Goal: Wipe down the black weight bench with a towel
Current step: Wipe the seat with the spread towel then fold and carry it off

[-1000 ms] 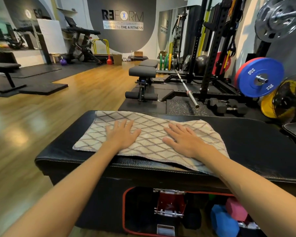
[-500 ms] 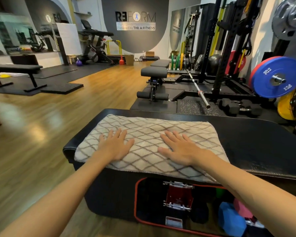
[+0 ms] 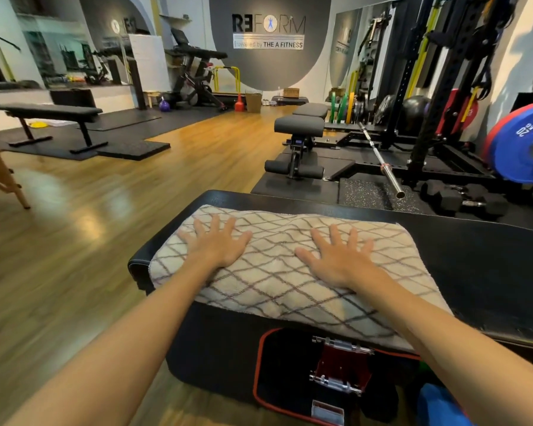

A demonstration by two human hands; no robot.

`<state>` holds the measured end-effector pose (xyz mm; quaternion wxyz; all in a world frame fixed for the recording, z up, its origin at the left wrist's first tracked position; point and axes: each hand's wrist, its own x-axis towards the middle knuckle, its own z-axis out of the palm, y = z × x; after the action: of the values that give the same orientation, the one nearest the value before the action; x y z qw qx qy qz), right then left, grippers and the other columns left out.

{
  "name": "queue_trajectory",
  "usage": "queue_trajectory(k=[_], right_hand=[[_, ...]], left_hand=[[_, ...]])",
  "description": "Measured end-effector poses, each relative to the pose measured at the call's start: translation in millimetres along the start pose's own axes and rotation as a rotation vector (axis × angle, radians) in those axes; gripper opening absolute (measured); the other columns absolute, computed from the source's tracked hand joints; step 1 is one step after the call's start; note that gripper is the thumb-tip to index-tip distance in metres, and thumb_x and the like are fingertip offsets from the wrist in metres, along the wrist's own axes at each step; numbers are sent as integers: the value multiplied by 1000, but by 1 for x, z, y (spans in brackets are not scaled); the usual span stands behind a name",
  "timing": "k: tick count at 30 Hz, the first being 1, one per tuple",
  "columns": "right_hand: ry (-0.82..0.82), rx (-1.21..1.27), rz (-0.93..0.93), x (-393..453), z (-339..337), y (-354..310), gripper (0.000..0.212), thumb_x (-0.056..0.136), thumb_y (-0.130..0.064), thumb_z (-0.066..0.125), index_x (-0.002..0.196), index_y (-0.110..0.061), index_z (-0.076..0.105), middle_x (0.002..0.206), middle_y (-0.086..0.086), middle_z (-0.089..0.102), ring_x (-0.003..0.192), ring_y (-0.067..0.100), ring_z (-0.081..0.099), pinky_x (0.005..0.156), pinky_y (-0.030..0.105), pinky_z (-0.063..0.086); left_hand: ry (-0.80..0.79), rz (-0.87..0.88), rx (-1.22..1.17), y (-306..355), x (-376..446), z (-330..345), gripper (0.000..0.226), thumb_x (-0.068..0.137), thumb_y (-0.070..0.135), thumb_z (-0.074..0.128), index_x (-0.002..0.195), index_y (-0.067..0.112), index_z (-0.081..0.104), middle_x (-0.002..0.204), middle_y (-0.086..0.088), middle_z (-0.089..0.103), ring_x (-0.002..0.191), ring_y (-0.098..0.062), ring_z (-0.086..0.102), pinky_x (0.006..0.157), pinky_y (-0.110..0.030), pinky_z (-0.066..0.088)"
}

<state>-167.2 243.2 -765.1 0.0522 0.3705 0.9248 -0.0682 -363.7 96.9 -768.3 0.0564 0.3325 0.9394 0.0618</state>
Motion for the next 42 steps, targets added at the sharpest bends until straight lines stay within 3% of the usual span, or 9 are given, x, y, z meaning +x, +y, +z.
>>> queue_trajectory(k=[23,35,42], right_hand=[[-15,16,-26,86,-12,-24,82,87,-83,11,156,-42,-2,166,1,-14,149,41,-16,114,67,-11],[28,26,21,144,-16,-32,81,87,-83,10,157,-43,2,167,-2,-9,150,40,-13,114,67,-10],[63,29,18,134,-16,-35,81,87,-82,8,157,-41,4,167,-2,-5,151,39,-9,115,67,-8]], left_hand=[[-50,-125,16,-12,87,-10,81,83,83,7,153,43,1,163,3,-9,147,-40,-9,107,-74,-2],[4,-126,22,-3,154,-8,80,84,82,7,153,42,9,164,3,-1,147,-41,-1,107,-72,0],[33,-72,27,-4,140,-10,79,85,81,7,153,41,9,164,2,0,148,-38,0,107,-73,1]])
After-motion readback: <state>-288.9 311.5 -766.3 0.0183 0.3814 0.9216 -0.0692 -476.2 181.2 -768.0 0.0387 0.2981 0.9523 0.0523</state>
